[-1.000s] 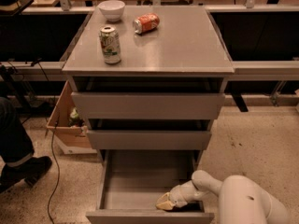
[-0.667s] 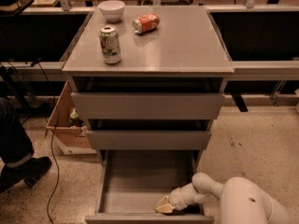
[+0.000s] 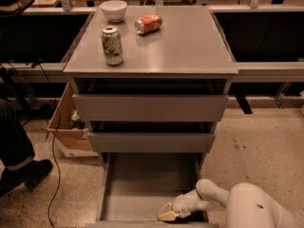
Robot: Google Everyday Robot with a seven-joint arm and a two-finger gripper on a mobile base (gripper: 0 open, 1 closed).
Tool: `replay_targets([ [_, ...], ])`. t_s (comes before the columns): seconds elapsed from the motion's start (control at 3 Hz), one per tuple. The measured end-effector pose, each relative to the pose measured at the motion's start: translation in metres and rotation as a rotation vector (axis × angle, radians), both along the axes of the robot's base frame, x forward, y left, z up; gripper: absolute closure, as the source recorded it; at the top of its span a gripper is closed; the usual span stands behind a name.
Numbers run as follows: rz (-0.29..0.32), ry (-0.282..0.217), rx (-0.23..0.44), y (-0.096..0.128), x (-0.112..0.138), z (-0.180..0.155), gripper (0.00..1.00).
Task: Open bottom drawer
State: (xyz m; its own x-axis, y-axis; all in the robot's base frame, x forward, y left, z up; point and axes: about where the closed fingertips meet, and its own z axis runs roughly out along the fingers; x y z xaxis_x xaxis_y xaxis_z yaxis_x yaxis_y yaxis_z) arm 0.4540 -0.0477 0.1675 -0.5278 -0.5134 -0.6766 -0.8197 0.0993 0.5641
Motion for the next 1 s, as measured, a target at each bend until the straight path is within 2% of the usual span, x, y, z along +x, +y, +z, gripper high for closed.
replay_targets([
  [0.33, -0.018, -0.044, 0.042, -0.011, -0.010, 0.031, 1.00],
  [0.67, -0.040, -0.112, 0.064, -0.028, -0.007, 0.067, 1.00],
  [1.0, -0.070, -0.202, 0.073, -0.050, 0.007, 0.110, 1.00],
])
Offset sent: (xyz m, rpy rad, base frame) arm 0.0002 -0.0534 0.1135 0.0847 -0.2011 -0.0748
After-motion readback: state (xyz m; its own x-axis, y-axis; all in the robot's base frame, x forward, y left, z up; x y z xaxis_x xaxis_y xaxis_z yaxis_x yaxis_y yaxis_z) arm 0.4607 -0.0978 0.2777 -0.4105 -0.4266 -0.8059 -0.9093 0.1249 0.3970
